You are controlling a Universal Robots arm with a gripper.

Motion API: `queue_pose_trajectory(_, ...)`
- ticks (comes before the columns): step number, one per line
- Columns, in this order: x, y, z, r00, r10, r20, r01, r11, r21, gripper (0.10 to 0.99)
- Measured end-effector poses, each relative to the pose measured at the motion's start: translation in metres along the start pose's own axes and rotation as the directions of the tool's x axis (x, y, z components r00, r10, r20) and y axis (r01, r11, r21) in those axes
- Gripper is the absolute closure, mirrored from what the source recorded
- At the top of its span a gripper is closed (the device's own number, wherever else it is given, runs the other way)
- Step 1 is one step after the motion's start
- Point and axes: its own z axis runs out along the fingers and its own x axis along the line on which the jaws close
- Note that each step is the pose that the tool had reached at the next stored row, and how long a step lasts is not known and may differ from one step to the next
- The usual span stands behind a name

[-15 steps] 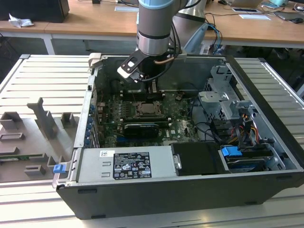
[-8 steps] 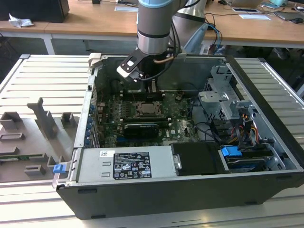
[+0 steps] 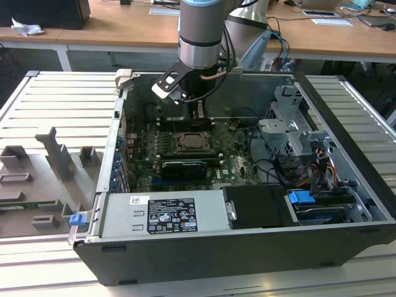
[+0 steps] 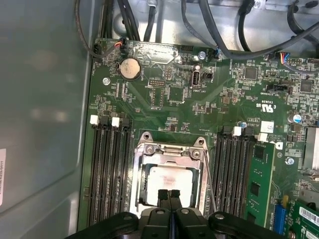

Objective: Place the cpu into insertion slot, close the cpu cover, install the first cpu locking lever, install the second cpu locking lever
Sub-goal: 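Install the first cpu locking lever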

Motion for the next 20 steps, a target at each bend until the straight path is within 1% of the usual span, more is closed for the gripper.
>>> queue_pose_trajectory(6,0.0001,0.0000,-0.0072,1.0000,0.000,0.0002,0.000,1.0000,0.000,0.980)
queue_pose_trajectory(11,0.0002,0.0001,-0.0172,1.0000,0.000,0.0002,0.000,1.0000,0.000,0.980)
queue_pose_trajectory(15,0.0003,0.0002,-0.0270,1.0000,0.000,0.0007,0.000,1.0000,0.000,0.980)
queue_pose_trajectory(18,0.0004,0.0002,-0.0357,1.0000,0.000,0.0014,0.000,1.0000,0.000,0.980)
queue_pose_trajectory(20,0.0004,0.0002,-0.0382,1.0000,0.000,0.0016,0.000,1.0000,0.000,0.980)
